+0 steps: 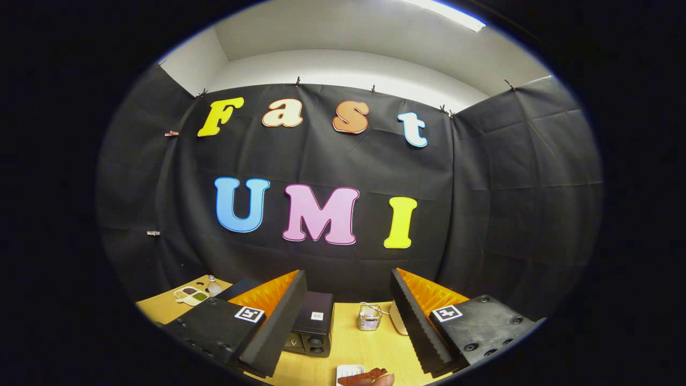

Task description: Open the toaster oven, put the food inside, and close the toaster oven door.

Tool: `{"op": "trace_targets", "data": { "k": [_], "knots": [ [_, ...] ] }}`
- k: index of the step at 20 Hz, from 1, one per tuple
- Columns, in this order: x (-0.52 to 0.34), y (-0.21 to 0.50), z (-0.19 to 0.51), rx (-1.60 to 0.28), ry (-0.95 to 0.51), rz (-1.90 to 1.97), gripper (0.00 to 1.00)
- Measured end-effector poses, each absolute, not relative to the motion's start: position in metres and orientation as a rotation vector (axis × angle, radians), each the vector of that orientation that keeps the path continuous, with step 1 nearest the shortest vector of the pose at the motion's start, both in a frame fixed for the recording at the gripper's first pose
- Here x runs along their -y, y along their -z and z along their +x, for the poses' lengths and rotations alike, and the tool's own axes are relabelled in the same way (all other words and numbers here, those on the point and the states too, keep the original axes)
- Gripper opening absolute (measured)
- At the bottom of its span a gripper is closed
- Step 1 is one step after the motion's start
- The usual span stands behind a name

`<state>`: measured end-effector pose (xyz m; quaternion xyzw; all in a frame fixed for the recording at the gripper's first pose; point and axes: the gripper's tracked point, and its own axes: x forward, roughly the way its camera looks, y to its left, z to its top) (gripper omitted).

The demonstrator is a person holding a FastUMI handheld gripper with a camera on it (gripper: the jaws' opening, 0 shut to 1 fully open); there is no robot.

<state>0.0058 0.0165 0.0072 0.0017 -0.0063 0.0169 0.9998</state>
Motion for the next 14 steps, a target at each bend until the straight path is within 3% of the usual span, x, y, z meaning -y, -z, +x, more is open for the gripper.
{"op": "trace_targets", "data": {
  "k": [8, 14],
  "knots": [
    [-0.032, -0.003, 0.009, -0.005, -0.043, 0.024, 0.97],
    [-0.096, 0.025, 0.023, -0.043, -0.08, 0.084, 0.97]
  ]
}}
